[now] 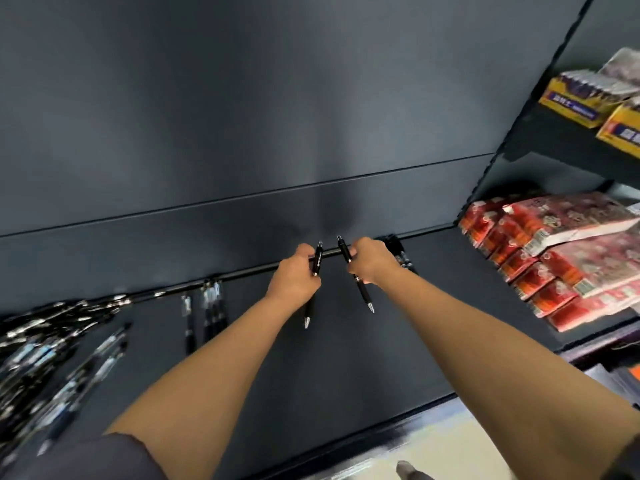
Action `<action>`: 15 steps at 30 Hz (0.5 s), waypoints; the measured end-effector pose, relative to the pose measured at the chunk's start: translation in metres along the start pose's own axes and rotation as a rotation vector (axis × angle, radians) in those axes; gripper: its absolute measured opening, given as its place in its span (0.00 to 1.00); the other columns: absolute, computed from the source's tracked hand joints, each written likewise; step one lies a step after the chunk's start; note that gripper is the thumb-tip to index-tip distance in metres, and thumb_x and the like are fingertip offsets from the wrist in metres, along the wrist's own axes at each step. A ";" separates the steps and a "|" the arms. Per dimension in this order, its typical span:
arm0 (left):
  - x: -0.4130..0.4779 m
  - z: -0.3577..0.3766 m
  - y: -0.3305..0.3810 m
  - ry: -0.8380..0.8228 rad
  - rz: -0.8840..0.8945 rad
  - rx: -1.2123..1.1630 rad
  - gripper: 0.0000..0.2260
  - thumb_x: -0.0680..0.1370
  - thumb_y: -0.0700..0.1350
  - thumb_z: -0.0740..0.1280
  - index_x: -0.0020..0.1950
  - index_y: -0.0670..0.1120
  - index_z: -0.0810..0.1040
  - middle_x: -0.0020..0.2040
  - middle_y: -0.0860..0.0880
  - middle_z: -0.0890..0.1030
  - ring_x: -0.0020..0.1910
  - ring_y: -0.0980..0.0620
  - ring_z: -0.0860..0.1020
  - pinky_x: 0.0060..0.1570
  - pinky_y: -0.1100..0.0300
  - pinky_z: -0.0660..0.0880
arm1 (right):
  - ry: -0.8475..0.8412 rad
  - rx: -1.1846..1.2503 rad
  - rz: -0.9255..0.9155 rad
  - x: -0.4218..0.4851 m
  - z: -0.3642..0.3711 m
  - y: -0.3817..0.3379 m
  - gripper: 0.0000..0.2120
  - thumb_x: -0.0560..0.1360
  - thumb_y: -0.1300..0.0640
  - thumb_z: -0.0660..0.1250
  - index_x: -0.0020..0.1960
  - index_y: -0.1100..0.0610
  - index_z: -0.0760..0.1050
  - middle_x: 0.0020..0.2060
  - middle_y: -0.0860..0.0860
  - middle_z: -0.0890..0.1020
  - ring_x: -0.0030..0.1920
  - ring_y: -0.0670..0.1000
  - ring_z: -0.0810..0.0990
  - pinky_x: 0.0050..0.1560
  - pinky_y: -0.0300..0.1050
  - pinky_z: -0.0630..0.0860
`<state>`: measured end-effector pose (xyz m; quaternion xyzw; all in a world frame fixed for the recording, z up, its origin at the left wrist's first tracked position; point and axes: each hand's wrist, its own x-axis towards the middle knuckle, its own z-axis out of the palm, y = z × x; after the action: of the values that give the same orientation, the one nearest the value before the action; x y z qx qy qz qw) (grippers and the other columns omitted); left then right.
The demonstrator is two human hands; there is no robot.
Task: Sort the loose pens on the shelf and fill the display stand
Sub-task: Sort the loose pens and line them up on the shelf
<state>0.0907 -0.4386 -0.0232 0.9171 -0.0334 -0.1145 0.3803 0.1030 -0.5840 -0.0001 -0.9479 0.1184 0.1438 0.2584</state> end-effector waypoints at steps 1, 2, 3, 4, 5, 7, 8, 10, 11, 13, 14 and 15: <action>0.003 0.009 0.006 -0.017 -0.014 -0.020 0.15 0.74 0.36 0.63 0.59 0.48 0.66 0.42 0.43 0.77 0.42 0.42 0.79 0.39 0.47 0.80 | 0.010 -0.057 0.001 0.005 -0.004 0.011 0.04 0.72 0.66 0.62 0.40 0.59 0.71 0.44 0.58 0.78 0.44 0.59 0.80 0.42 0.45 0.76; 0.006 0.018 0.012 -0.032 -0.023 -0.033 0.14 0.75 0.36 0.62 0.57 0.49 0.65 0.43 0.42 0.77 0.42 0.41 0.79 0.36 0.45 0.80 | 0.005 -0.109 0.003 0.010 -0.008 0.020 0.04 0.72 0.65 0.63 0.42 0.57 0.73 0.47 0.58 0.78 0.46 0.58 0.79 0.42 0.44 0.73; 0.009 0.025 0.016 -0.043 -0.031 -0.039 0.13 0.75 0.36 0.62 0.54 0.49 0.64 0.44 0.41 0.77 0.42 0.41 0.79 0.34 0.45 0.80 | 0.001 -0.147 -0.002 0.016 -0.010 0.028 0.06 0.73 0.64 0.63 0.49 0.57 0.74 0.50 0.57 0.77 0.49 0.59 0.78 0.42 0.44 0.72; 0.011 0.030 0.018 -0.049 -0.036 -0.040 0.10 0.76 0.36 0.61 0.52 0.49 0.64 0.44 0.41 0.77 0.42 0.41 0.79 0.34 0.46 0.80 | 0.000 -0.182 -0.006 0.019 -0.010 0.033 0.12 0.74 0.63 0.63 0.57 0.56 0.74 0.54 0.57 0.77 0.52 0.60 0.78 0.43 0.45 0.71; 0.013 0.035 0.021 -0.054 -0.043 -0.036 0.08 0.77 0.37 0.61 0.50 0.49 0.65 0.44 0.41 0.77 0.42 0.41 0.80 0.33 0.46 0.80 | -0.001 -0.207 -0.016 0.024 -0.010 0.038 0.15 0.75 0.62 0.63 0.61 0.56 0.71 0.56 0.57 0.76 0.55 0.60 0.77 0.44 0.46 0.71; 0.021 0.047 0.025 -0.066 -0.060 -0.022 0.05 0.77 0.38 0.60 0.49 0.47 0.66 0.43 0.41 0.77 0.42 0.40 0.80 0.34 0.46 0.80 | 0.000 -0.249 -0.046 0.033 -0.009 0.044 0.16 0.76 0.63 0.62 0.63 0.57 0.69 0.58 0.58 0.75 0.57 0.61 0.76 0.45 0.48 0.72; 0.024 0.052 0.027 -0.073 -0.069 -0.020 0.04 0.77 0.38 0.60 0.49 0.46 0.67 0.44 0.42 0.77 0.43 0.40 0.80 0.34 0.45 0.80 | -0.002 -0.271 -0.058 0.037 -0.007 0.047 0.16 0.76 0.63 0.62 0.63 0.57 0.68 0.58 0.58 0.75 0.57 0.62 0.77 0.45 0.48 0.72; 0.031 0.060 0.029 -0.073 -0.087 -0.024 0.04 0.77 0.39 0.61 0.49 0.46 0.67 0.45 0.42 0.76 0.43 0.41 0.80 0.35 0.45 0.80 | 0.007 -0.319 -0.095 0.042 -0.004 0.049 0.16 0.75 0.65 0.62 0.62 0.59 0.68 0.57 0.59 0.77 0.55 0.62 0.78 0.42 0.49 0.72; 0.035 0.064 0.031 -0.069 -0.096 -0.024 0.05 0.77 0.38 0.61 0.49 0.46 0.67 0.45 0.41 0.76 0.43 0.41 0.79 0.36 0.45 0.80 | 0.016 -0.342 -0.116 0.045 -0.003 0.050 0.16 0.75 0.66 0.62 0.62 0.59 0.68 0.56 0.59 0.77 0.54 0.62 0.78 0.40 0.48 0.71; 0.041 0.071 0.034 -0.071 -0.115 -0.022 0.05 0.77 0.38 0.62 0.50 0.45 0.66 0.46 0.41 0.76 0.43 0.41 0.79 0.36 0.45 0.80 | 0.031 -0.375 -0.140 0.048 -0.001 0.053 0.17 0.74 0.66 0.64 0.62 0.59 0.67 0.57 0.59 0.76 0.54 0.62 0.78 0.39 0.49 0.71; 0.043 0.075 0.036 -0.072 -0.124 -0.023 0.06 0.77 0.38 0.62 0.50 0.45 0.67 0.46 0.41 0.76 0.43 0.41 0.79 0.37 0.45 0.80 | 0.045 -0.394 -0.144 0.048 0.001 0.055 0.19 0.73 0.65 0.65 0.63 0.58 0.66 0.59 0.58 0.74 0.56 0.62 0.76 0.40 0.49 0.71; 0.045 0.078 0.037 -0.071 -0.134 -0.030 0.06 0.77 0.38 0.62 0.51 0.44 0.67 0.46 0.41 0.76 0.43 0.41 0.79 0.37 0.45 0.80 | 0.071 -0.429 -0.138 0.049 0.002 0.057 0.22 0.73 0.62 0.67 0.64 0.56 0.65 0.61 0.58 0.71 0.59 0.61 0.74 0.43 0.51 0.71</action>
<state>0.1168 -0.5254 -0.0591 0.9069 0.0164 -0.1726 0.3841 0.1315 -0.6381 -0.0443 -0.9914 0.0288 0.1144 0.0558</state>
